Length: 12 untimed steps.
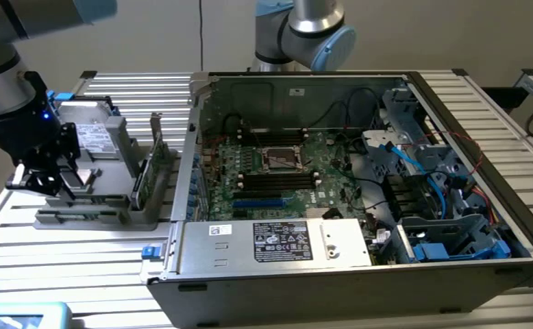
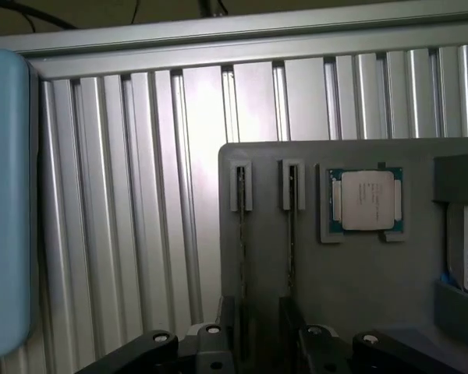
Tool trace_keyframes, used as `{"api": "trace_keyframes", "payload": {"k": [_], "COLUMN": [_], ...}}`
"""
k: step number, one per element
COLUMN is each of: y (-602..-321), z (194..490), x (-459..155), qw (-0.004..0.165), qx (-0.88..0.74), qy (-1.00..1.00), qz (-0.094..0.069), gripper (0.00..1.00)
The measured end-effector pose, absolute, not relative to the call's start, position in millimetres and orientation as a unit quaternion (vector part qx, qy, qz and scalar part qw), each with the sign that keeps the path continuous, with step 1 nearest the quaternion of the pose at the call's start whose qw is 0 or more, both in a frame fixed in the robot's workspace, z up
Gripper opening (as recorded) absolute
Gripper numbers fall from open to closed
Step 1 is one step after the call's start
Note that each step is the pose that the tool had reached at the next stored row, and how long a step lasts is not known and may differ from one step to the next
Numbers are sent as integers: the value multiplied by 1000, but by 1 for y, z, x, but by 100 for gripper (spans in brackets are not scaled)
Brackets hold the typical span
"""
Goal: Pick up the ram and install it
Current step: 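Pick up the ram and move it above insertion slot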
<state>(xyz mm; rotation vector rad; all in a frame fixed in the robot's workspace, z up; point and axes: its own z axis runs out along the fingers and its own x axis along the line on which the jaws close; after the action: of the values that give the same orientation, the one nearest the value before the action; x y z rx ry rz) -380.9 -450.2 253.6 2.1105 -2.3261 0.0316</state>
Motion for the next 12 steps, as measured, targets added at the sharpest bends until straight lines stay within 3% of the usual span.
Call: {"api": "trace_keyframes", "payload": {"k": [12], "y": [-453], "z": [234], "x": [-381], "qw": [-2], "qx": [673], "qy": [-740], "qz": [12], "gripper": [36]}}
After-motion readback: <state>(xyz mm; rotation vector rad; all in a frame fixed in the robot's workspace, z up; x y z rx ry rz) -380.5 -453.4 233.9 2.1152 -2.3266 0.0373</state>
